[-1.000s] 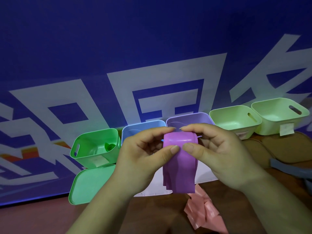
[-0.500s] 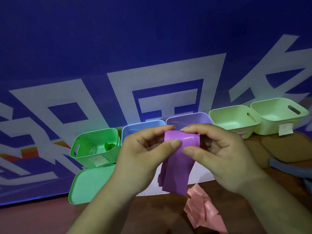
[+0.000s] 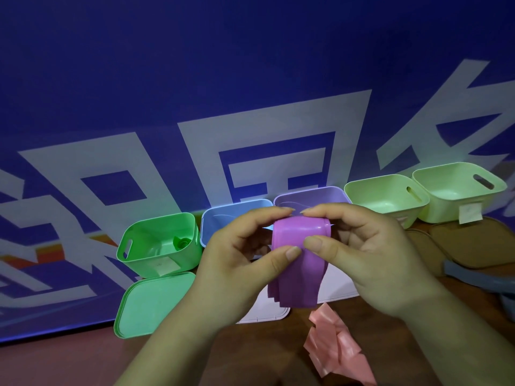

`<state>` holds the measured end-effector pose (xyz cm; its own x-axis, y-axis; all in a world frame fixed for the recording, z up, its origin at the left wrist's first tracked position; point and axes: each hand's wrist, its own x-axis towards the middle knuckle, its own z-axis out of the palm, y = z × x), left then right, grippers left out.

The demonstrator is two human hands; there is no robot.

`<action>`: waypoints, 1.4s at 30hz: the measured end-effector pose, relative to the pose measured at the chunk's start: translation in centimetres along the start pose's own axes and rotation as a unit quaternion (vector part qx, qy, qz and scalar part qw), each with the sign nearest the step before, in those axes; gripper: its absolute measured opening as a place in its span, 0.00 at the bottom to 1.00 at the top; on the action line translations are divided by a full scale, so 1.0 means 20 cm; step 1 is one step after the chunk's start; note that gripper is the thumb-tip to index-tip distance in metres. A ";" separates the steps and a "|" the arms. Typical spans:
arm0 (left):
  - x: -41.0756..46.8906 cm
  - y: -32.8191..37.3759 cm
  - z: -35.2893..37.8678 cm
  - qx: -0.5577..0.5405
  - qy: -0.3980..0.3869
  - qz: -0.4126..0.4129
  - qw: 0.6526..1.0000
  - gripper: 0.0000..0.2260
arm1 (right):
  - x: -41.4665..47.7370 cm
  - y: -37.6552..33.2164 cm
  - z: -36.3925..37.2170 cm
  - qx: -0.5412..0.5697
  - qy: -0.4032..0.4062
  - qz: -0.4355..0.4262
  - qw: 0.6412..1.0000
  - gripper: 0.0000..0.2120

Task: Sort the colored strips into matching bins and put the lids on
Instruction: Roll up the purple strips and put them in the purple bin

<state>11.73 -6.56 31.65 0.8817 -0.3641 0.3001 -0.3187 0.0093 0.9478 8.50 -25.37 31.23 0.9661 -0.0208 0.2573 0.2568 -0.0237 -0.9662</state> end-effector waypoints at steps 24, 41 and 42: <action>-0.18 0.09 -0.20 -0.069 0.057 -0.054 0.995 0.17 | -0.10 -0.07 0.26 -0.127 -0.027 -0.067 0.989 0.20; -0.39 0.06 -0.63 -0.039 -0.042 -0.008 0.998 0.22 | -0.22 -0.13 0.70 -0.079 0.012 -0.009 0.997 0.16; -0.39 0.06 -0.65 -0.029 -0.042 0.002 0.999 0.21 | -0.22 -0.13 0.72 -0.061 0.015 0.000 0.998 0.16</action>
<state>8.97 8.37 31.87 0.8475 -0.4402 0.2964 -0.2992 0.0649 0.9520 3.93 -10.73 32.43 0.9642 -0.0503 0.2603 0.2508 -0.1449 -0.9571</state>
